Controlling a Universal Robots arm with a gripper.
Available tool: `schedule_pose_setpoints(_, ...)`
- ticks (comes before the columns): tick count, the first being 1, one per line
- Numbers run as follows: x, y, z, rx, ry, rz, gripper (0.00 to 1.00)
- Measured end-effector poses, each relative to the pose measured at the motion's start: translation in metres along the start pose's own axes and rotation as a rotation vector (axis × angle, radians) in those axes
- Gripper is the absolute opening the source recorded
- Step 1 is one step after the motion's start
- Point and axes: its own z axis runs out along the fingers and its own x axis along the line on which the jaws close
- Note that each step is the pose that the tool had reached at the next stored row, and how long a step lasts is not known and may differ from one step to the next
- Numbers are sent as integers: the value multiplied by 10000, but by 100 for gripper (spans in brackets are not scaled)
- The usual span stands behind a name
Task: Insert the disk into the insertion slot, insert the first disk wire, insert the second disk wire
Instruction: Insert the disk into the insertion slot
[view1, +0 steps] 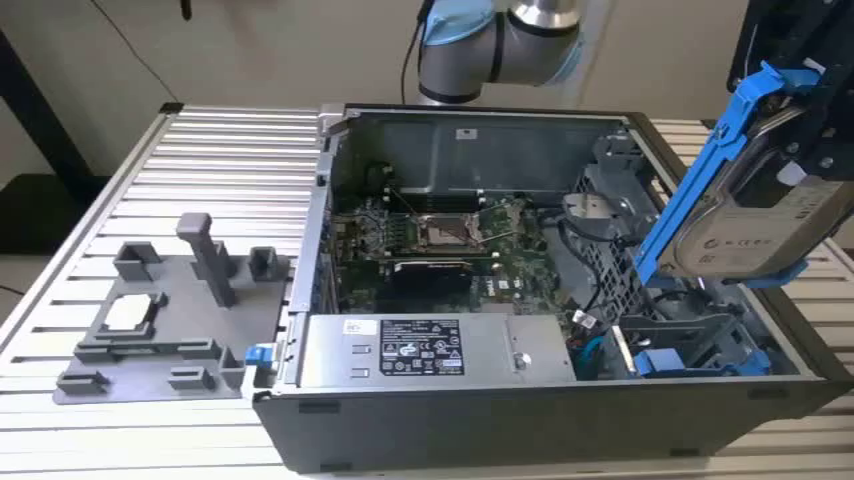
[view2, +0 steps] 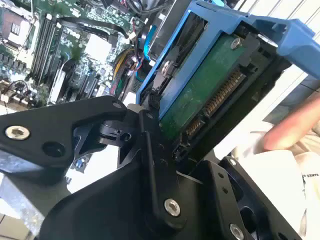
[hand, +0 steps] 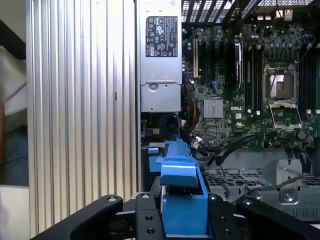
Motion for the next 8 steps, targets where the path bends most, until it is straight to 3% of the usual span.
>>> schedule_pose_setpoints(8, 0, 0, 0, 0, 0, 0, 33)
